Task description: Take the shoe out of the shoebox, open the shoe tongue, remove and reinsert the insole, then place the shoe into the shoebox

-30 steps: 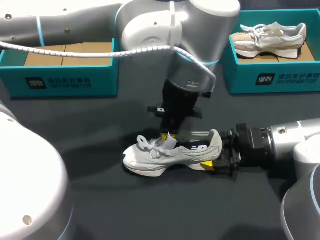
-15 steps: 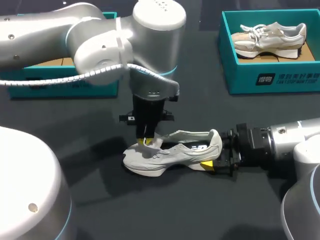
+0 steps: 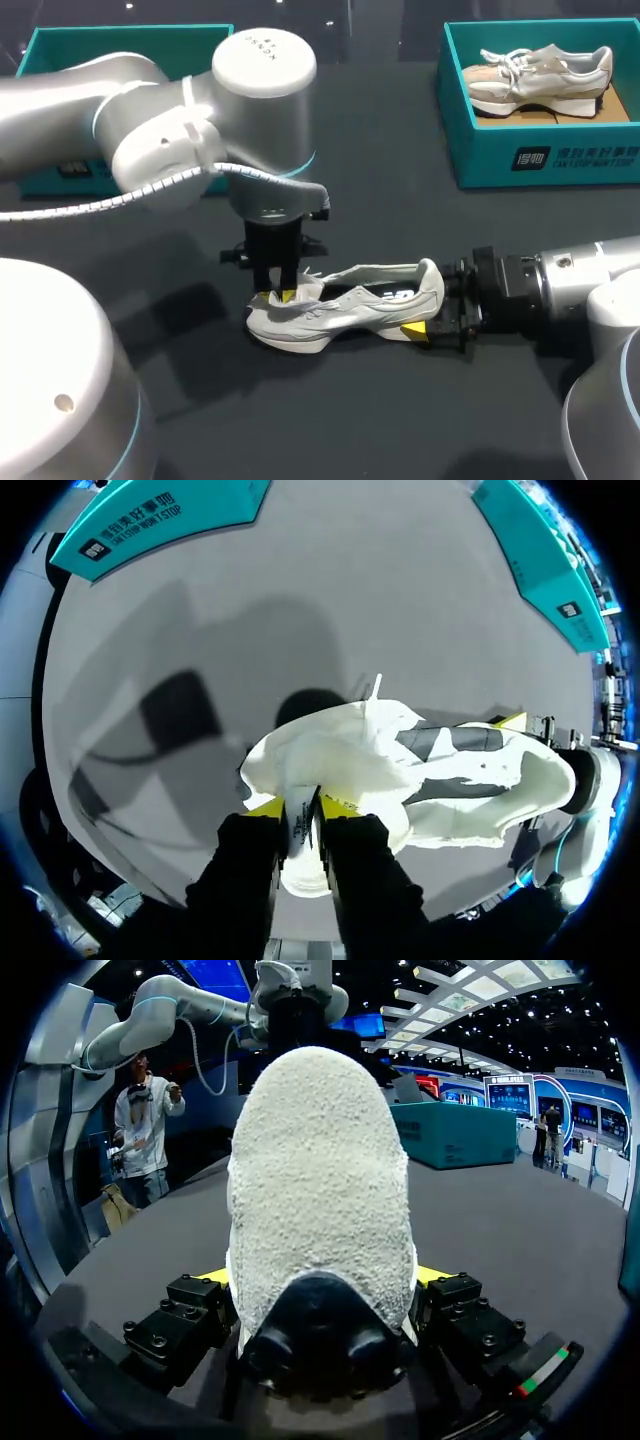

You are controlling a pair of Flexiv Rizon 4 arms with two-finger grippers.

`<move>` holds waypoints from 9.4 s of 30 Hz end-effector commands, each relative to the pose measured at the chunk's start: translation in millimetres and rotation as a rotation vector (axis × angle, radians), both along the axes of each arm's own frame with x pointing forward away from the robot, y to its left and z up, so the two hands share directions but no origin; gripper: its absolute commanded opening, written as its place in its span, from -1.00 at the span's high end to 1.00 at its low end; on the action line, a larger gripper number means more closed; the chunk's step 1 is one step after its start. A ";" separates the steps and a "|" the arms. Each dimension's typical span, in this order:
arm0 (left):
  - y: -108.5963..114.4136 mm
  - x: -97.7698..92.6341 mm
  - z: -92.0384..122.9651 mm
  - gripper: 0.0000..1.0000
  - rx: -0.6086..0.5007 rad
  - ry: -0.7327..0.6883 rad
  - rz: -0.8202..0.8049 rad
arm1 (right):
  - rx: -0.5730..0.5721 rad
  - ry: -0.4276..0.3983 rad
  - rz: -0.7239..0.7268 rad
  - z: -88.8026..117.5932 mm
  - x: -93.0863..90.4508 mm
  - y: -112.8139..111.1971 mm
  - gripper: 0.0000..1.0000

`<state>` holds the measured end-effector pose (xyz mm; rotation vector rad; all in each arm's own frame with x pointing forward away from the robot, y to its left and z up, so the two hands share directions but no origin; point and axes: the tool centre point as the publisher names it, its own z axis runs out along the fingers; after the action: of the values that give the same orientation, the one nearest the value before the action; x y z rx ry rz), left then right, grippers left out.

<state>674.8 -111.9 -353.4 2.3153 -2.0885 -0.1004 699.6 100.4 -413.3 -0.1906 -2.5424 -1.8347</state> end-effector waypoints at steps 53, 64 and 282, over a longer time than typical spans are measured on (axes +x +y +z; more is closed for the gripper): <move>-63.1 16.1 158.4 1.00 -0.181 -0.173 -1.338 | -0.004 0.002 0.000 0.7 -0.5 -0.5 1.00; -69.3 17.4 146.1 1.00 -0.213 -0.249 -1.520 | -0.004 0.002 0.000 0.7 -0.5 -0.5 1.00; -176.7 26.1 20.9 0.10 -0.348 -0.708 -1.486 | -0.004 0.002 0.000 0.7 -0.5 -0.5 1.00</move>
<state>701.3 -281.6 -326.1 0.2051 -3.1828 1.0418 700.3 99.6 -414.0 -0.1909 -2.5422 -1.8348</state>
